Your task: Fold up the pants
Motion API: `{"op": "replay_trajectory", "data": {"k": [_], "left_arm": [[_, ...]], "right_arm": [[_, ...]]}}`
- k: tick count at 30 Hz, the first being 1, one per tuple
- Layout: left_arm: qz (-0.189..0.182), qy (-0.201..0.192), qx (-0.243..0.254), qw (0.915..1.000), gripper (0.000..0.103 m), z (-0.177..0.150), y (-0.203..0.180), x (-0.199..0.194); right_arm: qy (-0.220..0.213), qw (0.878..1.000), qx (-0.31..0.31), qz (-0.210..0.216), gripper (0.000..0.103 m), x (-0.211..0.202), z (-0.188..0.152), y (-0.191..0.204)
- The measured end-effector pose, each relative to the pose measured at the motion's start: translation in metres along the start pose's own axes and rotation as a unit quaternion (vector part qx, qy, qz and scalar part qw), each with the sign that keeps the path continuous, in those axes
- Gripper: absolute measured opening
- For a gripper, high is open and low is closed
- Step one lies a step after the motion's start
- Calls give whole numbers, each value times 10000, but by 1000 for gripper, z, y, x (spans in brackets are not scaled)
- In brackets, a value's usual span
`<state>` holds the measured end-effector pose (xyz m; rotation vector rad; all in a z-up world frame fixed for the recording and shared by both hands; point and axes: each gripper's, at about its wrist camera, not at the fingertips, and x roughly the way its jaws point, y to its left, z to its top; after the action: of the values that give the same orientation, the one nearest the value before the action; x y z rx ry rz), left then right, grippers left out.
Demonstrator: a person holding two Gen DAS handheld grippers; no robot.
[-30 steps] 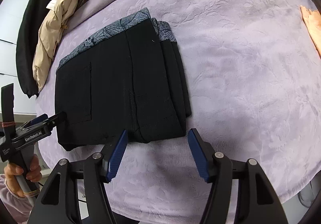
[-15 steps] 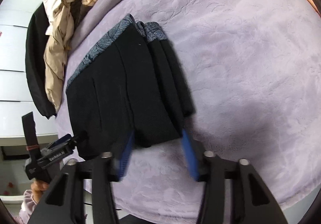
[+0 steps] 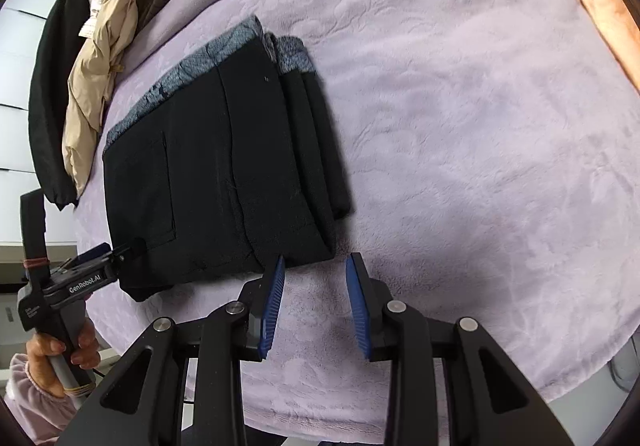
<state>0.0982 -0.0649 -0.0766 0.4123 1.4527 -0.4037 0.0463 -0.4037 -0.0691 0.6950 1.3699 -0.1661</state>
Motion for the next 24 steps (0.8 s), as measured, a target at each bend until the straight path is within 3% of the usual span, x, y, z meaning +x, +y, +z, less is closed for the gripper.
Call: {"op": "replay_trajectory", "data": {"k": [8,14,24], "left_arm": [[-17,9,-23,10000,103,-1,3,0],[-29,63,-74,9999,103,-1,4,4],[-320,167,-222,9991,103,-7,13,16]], "right_arm": [[-111,9995,-298,78,44,-2,15,22],[-15,9977,-667,83,46,8,17,42],[162,9973,-709,108,49,23,15,40]]}}
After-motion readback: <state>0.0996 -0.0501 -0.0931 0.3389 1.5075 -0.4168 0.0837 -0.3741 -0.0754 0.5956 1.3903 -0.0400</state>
